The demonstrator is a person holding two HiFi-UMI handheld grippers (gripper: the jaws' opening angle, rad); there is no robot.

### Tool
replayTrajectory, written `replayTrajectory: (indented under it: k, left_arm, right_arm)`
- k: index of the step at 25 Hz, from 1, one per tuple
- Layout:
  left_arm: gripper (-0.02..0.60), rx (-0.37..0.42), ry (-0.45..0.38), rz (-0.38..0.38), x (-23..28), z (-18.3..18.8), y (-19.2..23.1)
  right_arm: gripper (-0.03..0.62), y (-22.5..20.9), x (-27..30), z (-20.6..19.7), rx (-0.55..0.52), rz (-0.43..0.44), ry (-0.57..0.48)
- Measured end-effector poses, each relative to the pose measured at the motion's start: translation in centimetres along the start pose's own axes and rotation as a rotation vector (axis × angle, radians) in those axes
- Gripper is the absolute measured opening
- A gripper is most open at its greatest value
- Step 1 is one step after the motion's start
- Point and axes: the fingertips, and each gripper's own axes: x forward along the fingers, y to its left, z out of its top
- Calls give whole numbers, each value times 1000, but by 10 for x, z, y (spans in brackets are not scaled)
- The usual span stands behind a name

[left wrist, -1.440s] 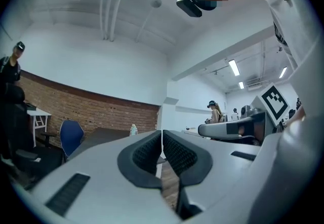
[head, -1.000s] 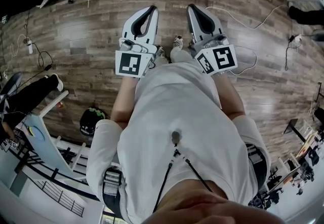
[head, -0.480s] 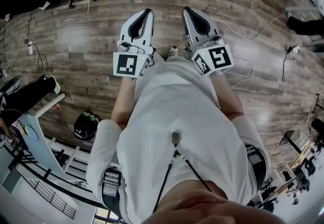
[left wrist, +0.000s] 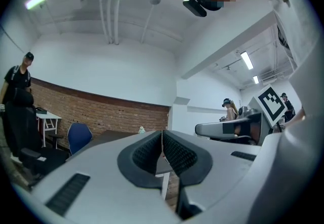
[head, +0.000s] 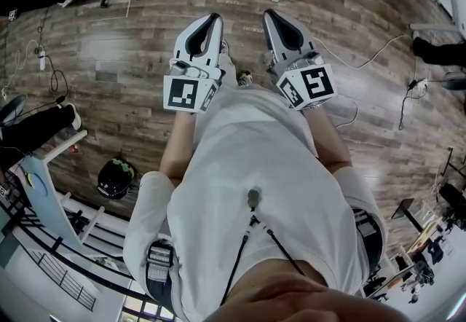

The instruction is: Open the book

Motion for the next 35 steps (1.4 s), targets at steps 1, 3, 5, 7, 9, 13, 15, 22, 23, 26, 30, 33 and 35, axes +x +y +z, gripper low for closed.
replayTrajectory:
  k: [1,3,5,7,9,13,15,22,23,26,30,33,35]
  left_arm:
    - [28,0,1,2,0,-2,1]
    - [28,3,7,5,3,-6,3]
    - [28,4,11,4,12,-8,5]
    - [28,14,7,0,24,-7,9]
    - [28,28,2,-5,36,-7,14]
    - [28,18,5,-21,63,-11,20]
    - [28,15,7,-30,78,-13,21]
    - [28,28,21,-41,119,-16,44]
    - [28,26,23,-36,125,-17,49]
    - [28,23,23,-28,142,-15,65]
    - [28,23,29,-42,167,-12,79]
    - [28,23,38,-61,187,-13,90]
    - [28,22,43,-76,202,-13,98]
  right_arm:
    - [37,1,1,-1,-2,3,1]
    - [37,-1,2,-2,-6,7,1]
    - [37,-8,5,-2,-10,4,2]
    - [37,-17,11,-2,-1,-12,8]
    - [37,-26,18,-2,8,-25,9]
    - [37,-43,28,0,-5,-34,7]
    - [37,-55,33,1,-11,-43,11]
    - [37,-88,70,3,5,-62,17]
    - [37,-92,76,3,5,-60,18]
    - [37,-103,94,4,10,-59,23]
    - [37,-120,118,9,16,-73,24]
    - [37,-133,136,15,20,-89,16]
    - [37,-141,149,19,24,-103,11]
